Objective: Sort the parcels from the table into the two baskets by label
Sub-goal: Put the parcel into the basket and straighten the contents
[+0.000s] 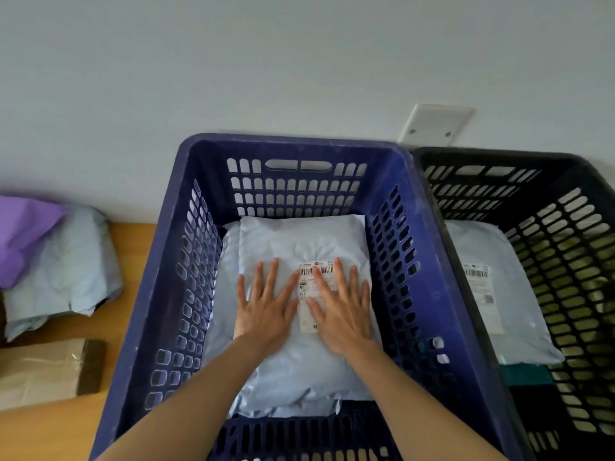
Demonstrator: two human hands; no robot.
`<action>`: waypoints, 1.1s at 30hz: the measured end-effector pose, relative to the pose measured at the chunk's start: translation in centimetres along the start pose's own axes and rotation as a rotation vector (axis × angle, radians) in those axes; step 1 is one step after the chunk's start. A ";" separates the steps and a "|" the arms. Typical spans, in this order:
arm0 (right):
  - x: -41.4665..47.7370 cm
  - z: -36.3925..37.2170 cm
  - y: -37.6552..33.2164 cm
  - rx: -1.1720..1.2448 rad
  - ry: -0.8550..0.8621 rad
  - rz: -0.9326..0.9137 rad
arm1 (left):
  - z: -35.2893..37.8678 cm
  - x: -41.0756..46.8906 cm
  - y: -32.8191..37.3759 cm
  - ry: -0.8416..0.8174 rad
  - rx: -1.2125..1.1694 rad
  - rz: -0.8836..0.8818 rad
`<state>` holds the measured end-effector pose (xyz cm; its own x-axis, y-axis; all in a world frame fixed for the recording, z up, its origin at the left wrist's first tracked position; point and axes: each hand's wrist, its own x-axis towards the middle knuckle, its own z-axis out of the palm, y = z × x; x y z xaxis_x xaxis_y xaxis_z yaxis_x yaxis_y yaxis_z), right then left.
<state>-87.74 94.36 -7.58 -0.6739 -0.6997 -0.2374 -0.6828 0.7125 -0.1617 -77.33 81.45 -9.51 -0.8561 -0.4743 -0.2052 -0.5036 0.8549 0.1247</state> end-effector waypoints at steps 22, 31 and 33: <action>0.4 -1.7 -0.5 0.202 -0.103 0.080 | -3.1 0.0 0.7 -0.199 -0.009 -0.018; -2.9 -7.1 -1.1 0.310 0.029 0.065 | -9.0 -4.4 0.4 -0.088 0.023 -0.054; -4.2 -8.2 -1.4 0.310 0.065 0.031 | -10.3 -5.9 0.5 -0.029 0.017 -0.058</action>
<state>-86.27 95.82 1.54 -0.7163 -0.6723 -0.1870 -0.5500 0.7089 -0.4417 -73.71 82.56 1.77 -0.8218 -0.5170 -0.2396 -0.5499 0.8297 0.0956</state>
